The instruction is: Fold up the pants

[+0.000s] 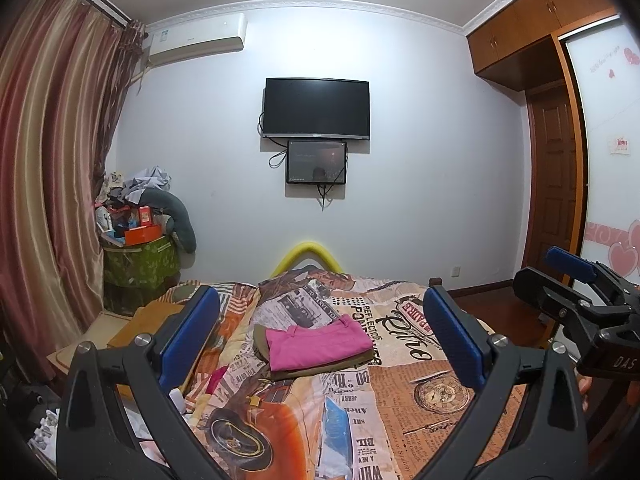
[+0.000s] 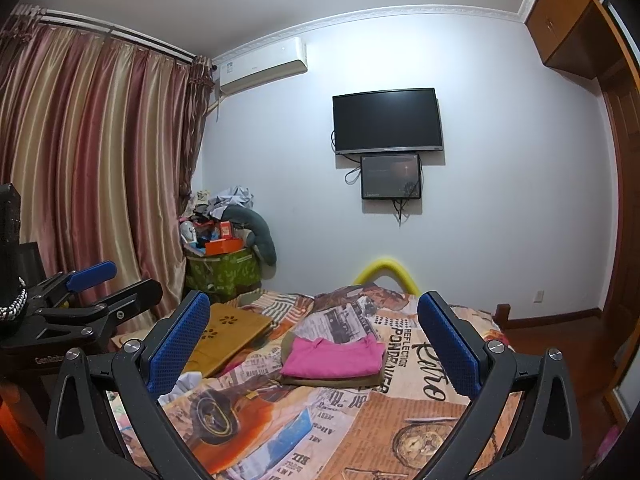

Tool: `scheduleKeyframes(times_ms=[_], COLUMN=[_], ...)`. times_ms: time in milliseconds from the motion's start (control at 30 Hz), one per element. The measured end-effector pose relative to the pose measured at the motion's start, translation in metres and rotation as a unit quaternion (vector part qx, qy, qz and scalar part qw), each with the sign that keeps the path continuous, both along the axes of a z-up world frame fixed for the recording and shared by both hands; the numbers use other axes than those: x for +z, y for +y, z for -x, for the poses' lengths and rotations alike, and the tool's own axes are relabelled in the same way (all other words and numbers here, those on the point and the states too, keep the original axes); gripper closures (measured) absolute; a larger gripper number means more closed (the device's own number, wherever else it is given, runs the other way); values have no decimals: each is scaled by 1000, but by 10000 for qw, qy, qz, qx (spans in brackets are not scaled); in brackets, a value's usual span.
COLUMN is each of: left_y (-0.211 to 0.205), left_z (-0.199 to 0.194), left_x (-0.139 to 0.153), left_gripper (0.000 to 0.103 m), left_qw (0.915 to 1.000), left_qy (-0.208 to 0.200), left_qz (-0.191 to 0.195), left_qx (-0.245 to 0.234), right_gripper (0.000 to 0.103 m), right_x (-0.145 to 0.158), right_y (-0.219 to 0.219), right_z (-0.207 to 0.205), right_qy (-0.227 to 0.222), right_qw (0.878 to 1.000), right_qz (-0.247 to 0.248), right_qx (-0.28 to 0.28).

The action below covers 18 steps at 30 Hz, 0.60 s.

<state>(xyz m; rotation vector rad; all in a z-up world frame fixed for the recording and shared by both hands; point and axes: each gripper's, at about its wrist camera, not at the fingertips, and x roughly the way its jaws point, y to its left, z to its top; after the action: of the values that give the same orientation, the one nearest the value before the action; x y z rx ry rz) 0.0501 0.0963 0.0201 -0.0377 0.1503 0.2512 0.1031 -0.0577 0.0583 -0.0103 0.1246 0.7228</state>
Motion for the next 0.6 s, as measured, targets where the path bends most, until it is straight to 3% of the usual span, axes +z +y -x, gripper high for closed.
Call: scheduleKeyframes(times_ms=[600], left_y=[4], left_z=[-1], left_x=[1], left_gripper=[0], left_qw=[10000], left_qy=[46], left_qz=[-1], left_qx=[-78], right_gripper=[0], right_x=[-2], right_y=[-1], right_z=[-1], right_qy=[119], right_qw=[9999], right_qz=[-54], right_qx=[10])
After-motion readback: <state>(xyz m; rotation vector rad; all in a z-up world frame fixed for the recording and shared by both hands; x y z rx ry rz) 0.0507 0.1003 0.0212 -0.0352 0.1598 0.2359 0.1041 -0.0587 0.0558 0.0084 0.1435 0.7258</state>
